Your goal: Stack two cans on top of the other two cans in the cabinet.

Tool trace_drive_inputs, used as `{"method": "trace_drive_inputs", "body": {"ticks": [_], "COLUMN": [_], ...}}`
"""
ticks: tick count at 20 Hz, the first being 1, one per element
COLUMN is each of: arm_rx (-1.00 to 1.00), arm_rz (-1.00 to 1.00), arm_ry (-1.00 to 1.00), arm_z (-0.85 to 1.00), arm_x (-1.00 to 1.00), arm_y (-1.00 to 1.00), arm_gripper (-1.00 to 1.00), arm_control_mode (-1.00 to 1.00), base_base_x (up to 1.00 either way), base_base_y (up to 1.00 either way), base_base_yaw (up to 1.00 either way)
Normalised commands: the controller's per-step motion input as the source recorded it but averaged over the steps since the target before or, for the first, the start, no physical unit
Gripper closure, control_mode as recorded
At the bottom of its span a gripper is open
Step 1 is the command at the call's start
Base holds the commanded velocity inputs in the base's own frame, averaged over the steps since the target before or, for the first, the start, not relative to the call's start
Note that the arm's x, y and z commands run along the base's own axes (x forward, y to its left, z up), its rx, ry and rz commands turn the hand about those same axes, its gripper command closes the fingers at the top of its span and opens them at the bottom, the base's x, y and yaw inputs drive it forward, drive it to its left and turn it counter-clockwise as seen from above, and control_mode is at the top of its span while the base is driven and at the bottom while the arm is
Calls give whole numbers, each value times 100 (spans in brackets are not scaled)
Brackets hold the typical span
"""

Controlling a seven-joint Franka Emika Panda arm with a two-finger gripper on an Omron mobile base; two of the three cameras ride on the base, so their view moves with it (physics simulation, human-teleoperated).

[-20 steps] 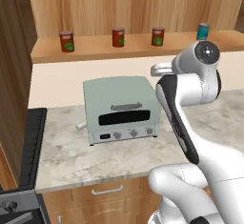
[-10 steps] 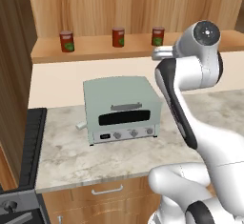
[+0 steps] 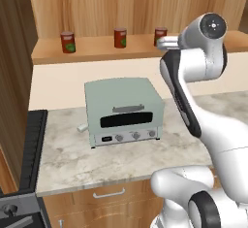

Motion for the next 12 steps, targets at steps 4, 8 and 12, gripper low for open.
{"method": "trace_drive_inputs", "body": {"ticks": [4, 8, 12], "arm_rx": [0, 0, 1], "arm_rz": [0, 4, 6], "arm_ry": [0, 0, 0], "arm_z": [1, 0, -8], "arm_x": [46, 46, 47], "arm_y": [-14, -17, -13], "arm_gripper": [-100, -100, -100], "arm_control_mode": [-100, -100, -100], "base_base_x": [0, 0, 0], "base_base_y": [0, 0, 0], "base_base_yaw": [0, 0, 0]}}
